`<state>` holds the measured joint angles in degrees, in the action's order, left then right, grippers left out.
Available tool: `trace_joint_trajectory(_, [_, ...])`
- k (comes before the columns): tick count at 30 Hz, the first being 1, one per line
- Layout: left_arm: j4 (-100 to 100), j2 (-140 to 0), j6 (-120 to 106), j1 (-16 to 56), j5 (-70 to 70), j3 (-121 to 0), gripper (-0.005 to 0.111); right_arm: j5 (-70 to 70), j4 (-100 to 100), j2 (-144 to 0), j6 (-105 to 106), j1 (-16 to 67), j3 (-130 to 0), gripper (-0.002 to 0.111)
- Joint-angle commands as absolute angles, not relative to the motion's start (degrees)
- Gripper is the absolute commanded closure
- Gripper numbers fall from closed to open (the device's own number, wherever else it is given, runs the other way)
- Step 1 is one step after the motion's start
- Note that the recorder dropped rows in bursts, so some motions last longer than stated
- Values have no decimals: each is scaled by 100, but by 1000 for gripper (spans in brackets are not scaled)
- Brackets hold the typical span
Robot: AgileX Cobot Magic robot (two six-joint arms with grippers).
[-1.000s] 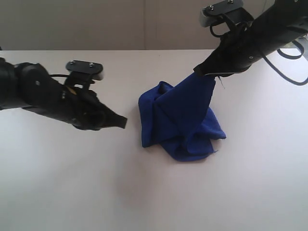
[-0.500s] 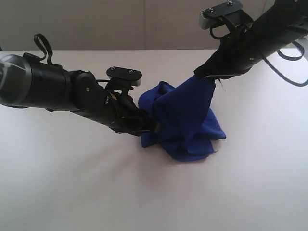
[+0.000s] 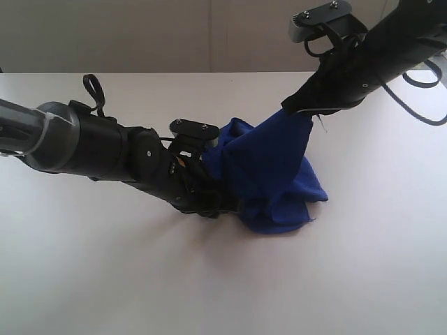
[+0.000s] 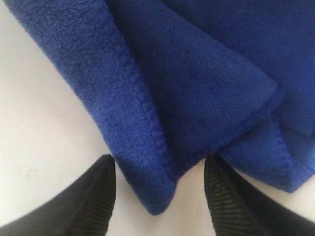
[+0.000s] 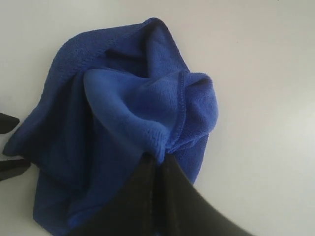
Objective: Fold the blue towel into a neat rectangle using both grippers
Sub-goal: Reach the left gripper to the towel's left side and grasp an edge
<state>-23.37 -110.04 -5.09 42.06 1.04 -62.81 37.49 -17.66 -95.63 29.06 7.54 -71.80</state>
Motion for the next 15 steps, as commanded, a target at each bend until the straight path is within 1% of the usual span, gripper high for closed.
trace_joint_trajectory(1, [-2414, -11073, -473, 4256, 277, -6305, 48, 3714, -1787, -9558, 2918, 752, -7190, 108])
trace_joint_trajectory(7, [-2375, -11138, -526, 4231, 339, -6305, 48, 3714, -1787, -9558, 2918, 752, -7190, 108])
trace_joint_trajectory(12, [-2375, -11138, -756, 4092, 298, -6305, 54, 3759, -1787, -9558, 2918, 752, -7190, 108])
trace_joint_trajectory(15, [-2375, -11128, -756, 4008, 269, -6305, 55, 3759, -1787, -9558, 2918, 752, -7190, 108])
